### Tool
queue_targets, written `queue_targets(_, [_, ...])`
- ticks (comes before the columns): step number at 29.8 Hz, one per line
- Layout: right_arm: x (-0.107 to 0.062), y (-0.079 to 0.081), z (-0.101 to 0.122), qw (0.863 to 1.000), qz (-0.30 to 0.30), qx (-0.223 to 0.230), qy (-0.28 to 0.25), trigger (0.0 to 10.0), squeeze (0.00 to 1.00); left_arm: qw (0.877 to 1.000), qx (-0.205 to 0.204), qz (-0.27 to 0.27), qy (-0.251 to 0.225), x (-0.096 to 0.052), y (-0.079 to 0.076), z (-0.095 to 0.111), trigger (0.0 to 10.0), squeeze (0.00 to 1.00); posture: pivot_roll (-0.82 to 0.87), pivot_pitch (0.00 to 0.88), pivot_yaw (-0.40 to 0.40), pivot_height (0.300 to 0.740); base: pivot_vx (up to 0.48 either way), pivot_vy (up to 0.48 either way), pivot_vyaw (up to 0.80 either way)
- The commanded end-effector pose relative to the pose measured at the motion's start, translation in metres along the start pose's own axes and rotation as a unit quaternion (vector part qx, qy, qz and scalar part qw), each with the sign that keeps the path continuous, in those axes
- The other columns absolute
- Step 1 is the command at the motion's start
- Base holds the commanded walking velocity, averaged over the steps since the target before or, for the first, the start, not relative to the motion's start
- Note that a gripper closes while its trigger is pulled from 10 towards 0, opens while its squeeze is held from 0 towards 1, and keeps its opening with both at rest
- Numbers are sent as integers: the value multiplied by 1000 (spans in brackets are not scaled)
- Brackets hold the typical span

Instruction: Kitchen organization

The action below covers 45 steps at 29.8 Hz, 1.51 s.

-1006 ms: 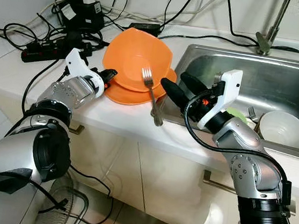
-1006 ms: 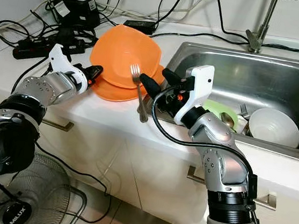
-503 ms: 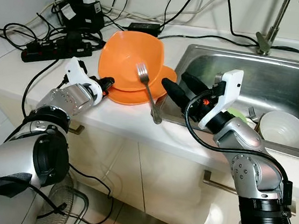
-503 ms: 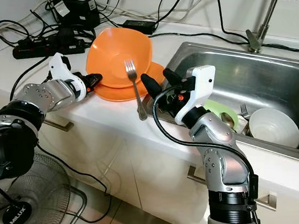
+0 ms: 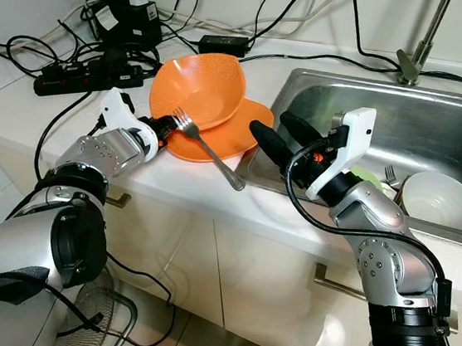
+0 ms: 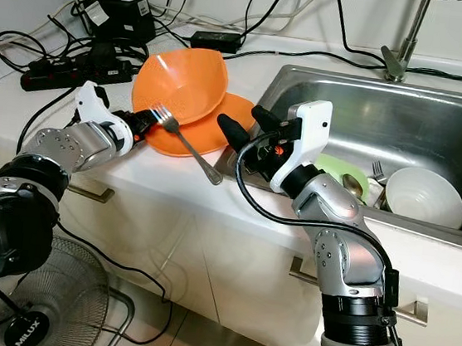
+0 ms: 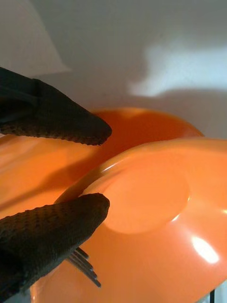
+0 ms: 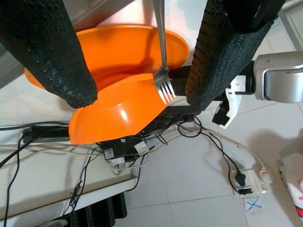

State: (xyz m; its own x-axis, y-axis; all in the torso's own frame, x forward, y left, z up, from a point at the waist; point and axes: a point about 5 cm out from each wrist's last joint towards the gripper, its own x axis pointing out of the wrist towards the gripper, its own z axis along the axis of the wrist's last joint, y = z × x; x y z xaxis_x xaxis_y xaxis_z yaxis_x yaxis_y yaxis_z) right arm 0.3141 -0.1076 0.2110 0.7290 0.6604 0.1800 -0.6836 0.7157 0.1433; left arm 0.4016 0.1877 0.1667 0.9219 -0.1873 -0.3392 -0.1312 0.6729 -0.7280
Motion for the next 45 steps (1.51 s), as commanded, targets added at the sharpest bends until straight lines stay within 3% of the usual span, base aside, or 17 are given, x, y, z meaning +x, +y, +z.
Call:
queue_targets(1, [3,1,2,1000,4,-2,-2,10000,0,1000,2,14,-10,-3,5,7,10000,1000,-91,0,154,740,0,0,0])
queue_targets(4, [1,0,-2,1000,15,-17,18,10000,0,1000,2,14,-10,-2,5,6,10000,1000,-92,0,155,740,0,0,0])
queue_targets(5, [-4,0,-12,995,44,-51,71,10000,0,1000,2,14,-11,-2,5,6,10000,1000,-94,0,156,740,0,0,0])
queue_targets(6, [-4,0,-12,995,44,-51,71,10000,0,1000,2,14,-11,-2,5,6,10000,1000,-94,0,156,740,0,0,0])
queue_targets(8, [-16,-4,-31,979,85,-90,162,10000,0,1000,3,14,-11,-2,5,6,10000,1000,-96,0,156,740,0,0,0])
queue_targets(9, [-18,-5,-33,977,89,-91,171,10000,0,1000,3,13,-11,-2,4,6,10000,1000,-96,0,156,740,0,0,0])
queue_targets(18, [-13,-10,-37,973,85,-112,183,10000,0,1000,2,12,-11,-2,4,5,10000,1000,-93,0,152,740,0,0,0])
queue_targets(25, [3,-1,-46,977,79,-104,168,10000,0,1000,4,14,-11,-2,4,5,10000,1000,-89,0,153,740,0,0,0])
queue_targets(31, [14,13,-50,975,108,-106,161,10000,0,1000,5,14,-11,-2,4,5,10000,1000,-83,0,152,740,0,0,0])
queue_targets(40, [19,14,-49,975,108,-114,158,10000,0,1000,10,6,-12,-2,-2,8,10000,1000,-81,0,153,740,0,0,0])
queue_targets(45, [29,17,-50,966,100,-156,180,10000,0,1000,20,-1,-8,-1,-9,10,10000,1000,-78,0,151,740,0,0,0])
